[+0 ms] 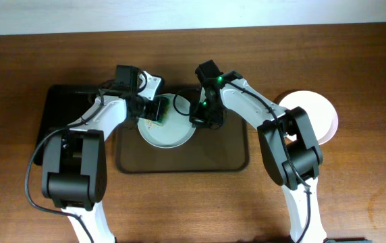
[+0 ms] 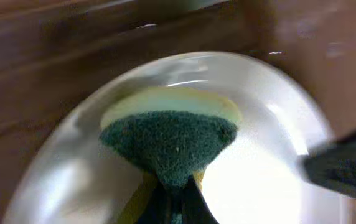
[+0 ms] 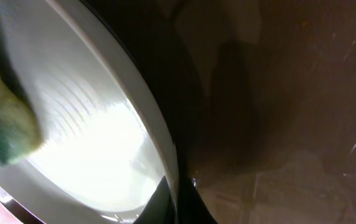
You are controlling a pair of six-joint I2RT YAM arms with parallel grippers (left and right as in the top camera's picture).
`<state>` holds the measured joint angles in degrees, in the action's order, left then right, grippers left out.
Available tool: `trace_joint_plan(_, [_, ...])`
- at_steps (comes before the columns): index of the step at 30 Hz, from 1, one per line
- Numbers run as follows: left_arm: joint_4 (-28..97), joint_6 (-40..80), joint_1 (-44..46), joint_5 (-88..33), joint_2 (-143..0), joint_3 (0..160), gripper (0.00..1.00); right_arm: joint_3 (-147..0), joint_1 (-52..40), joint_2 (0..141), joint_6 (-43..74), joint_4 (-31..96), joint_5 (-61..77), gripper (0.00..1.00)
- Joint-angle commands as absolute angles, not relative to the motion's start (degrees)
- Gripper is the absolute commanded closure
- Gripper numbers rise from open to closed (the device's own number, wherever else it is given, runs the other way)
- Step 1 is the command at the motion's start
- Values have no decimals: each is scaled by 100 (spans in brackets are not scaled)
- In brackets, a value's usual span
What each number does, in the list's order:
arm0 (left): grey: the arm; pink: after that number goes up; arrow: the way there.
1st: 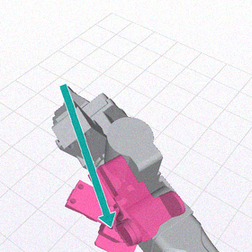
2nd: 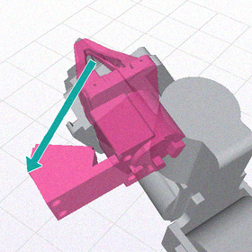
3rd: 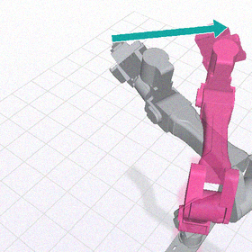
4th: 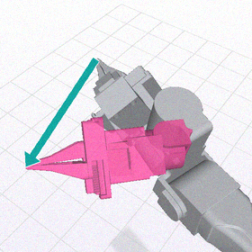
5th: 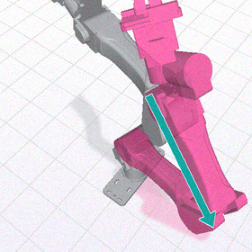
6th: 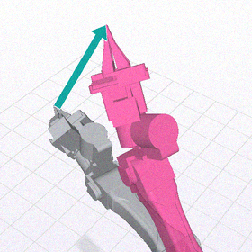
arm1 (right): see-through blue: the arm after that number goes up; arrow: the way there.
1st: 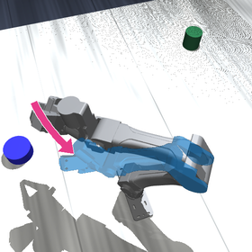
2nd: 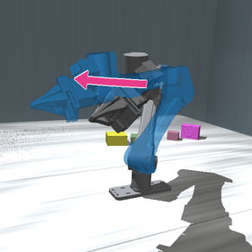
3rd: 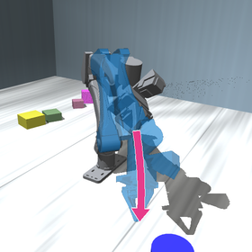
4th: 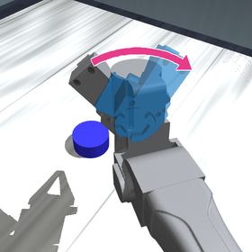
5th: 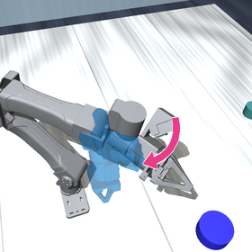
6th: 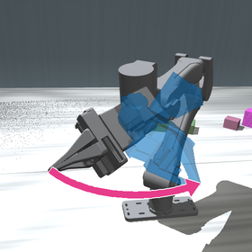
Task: Clean dirty plates on tray and stack at the side
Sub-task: 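Scrub the last white plate with the sponge in the left gripper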
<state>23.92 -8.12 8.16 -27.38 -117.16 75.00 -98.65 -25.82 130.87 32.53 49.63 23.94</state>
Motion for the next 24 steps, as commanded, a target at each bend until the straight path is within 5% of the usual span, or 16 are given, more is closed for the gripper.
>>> trace_joint_plan(1, [2364,-5,718,-3151,-11832,7599,99,-9690,-2576,13264,3175,5011,2226,96])
trace_joint_plan(6, [2504,38,357,-427,-11834,7717,99,-9690,-2576,13264,3175,5009,2224,96])
trace_joint_plan(11, [4136,-1549,386,-2611,-11832,7721,100,-9690,-2576,13264,3177,4998,2187,96])
trace_joint_plan(14, [3977,-1699,397,-3618,-11832,7721,100,-9690,-2576,13264,3177,4989,2187,96])
trace_joint_plan(21, [2620,556,397,-471,-11834,7719,100,-9690,-2576,13264,3175,4989,2185,96])
trace_joint_plan(24, [3398,285,405,-996,-11834,7719,99,-9690,-2576,13264,3175,4987,2185,96])
